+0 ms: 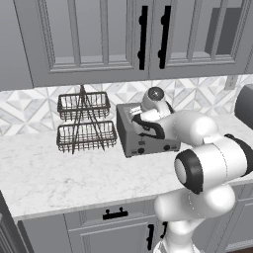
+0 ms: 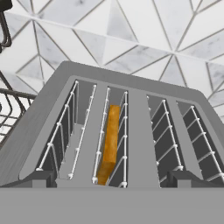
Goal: Start the toaster. Once the lever pops up, take the bread to the plate on the dining counter.
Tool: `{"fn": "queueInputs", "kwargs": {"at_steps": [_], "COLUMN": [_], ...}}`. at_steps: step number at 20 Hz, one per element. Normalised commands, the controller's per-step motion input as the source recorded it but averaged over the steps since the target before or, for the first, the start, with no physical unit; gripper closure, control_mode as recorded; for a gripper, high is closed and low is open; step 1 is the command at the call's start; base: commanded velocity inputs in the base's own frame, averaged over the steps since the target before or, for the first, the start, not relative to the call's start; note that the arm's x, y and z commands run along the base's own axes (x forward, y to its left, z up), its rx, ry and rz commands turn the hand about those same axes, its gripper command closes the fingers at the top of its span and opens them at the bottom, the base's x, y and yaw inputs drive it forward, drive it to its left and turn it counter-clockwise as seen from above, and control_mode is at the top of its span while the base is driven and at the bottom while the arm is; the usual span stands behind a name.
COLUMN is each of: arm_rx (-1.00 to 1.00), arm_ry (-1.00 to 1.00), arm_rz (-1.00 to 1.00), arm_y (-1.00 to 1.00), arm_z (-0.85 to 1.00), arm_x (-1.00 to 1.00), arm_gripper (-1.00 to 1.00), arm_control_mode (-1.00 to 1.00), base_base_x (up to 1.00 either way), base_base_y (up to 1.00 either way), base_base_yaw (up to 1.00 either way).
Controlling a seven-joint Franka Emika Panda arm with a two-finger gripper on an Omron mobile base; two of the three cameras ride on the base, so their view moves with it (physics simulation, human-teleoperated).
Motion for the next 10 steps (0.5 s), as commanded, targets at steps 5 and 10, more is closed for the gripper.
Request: {"fn": "queueInputs", "kwargs": {"at_steps": [5,10], "arm_rx": [0.0,0.0], "arm_ry": [0.0,0.0], "arm_rz": [0.0,0.0], "arm_y": [0.0,0.0], "arm_z": [0.0,0.0], "arm_x": [0.0,0.0], "arm_gripper": [-1.0,-1.0], "arm_control_mode": [-1.0,-1.0], "base_base_x": [0.0,0.0], "base_base_y": [0.0,0.0], "base_base_yaw": [0.0,0.0]}}
